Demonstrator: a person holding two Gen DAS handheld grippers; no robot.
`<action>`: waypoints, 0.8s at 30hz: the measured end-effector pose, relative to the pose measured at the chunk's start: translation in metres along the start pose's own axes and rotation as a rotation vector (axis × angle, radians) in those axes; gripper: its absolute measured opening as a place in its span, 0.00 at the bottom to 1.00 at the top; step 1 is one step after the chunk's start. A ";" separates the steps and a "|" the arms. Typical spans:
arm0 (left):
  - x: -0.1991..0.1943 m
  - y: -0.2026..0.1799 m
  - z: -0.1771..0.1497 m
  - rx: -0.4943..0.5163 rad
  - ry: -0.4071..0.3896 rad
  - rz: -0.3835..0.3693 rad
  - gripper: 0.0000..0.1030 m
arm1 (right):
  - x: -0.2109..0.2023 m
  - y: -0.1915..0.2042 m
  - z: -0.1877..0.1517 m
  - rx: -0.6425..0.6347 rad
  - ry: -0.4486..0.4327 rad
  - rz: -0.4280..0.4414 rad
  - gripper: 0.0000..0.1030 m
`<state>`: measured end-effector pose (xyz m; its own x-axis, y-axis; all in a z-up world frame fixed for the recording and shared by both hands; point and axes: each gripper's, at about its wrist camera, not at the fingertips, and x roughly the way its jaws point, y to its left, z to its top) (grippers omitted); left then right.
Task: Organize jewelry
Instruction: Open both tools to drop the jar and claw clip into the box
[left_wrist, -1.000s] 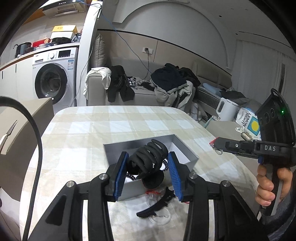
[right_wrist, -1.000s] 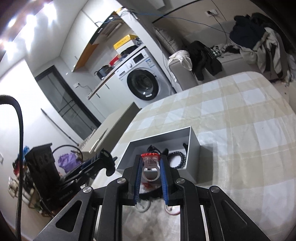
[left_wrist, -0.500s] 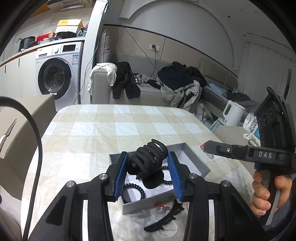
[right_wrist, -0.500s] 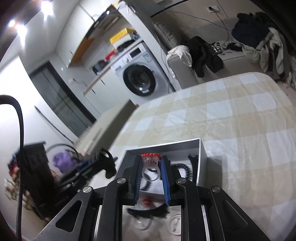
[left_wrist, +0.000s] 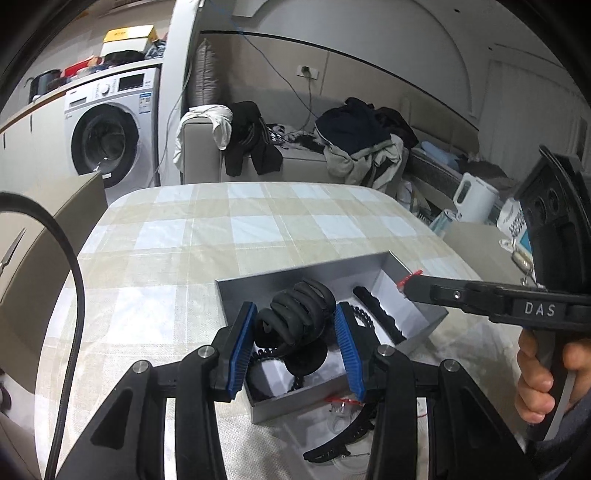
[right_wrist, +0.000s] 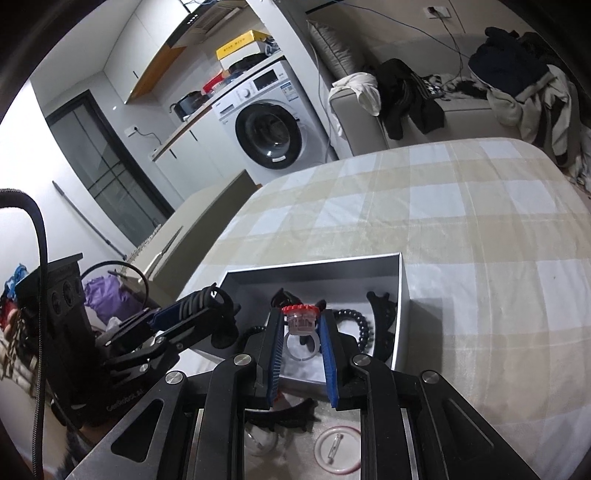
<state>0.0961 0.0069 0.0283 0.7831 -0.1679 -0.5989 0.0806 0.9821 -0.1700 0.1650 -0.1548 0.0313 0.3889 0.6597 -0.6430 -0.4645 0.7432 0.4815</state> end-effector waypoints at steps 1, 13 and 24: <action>0.000 0.000 -0.001 0.007 0.006 -0.001 0.36 | 0.001 0.000 -0.001 0.001 0.004 0.000 0.19; 0.013 0.004 -0.002 0.047 0.049 0.044 0.36 | 0.021 0.015 -0.015 -0.098 0.106 -0.013 0.19; -0.001 0.002 -0.004 0.020 0.029 -0.031 0.38 | 0.004 0.020 -0.014 -0.081 0.050 0.010 0.21</action>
<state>0.0930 0.0083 0.0256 0.7616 -0.2004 -0.6162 0.1171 0.9779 -0.1732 0.1464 -0.1387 0.0304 0.3445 0.6592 -0.6684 -0.5322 0.7236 0.4394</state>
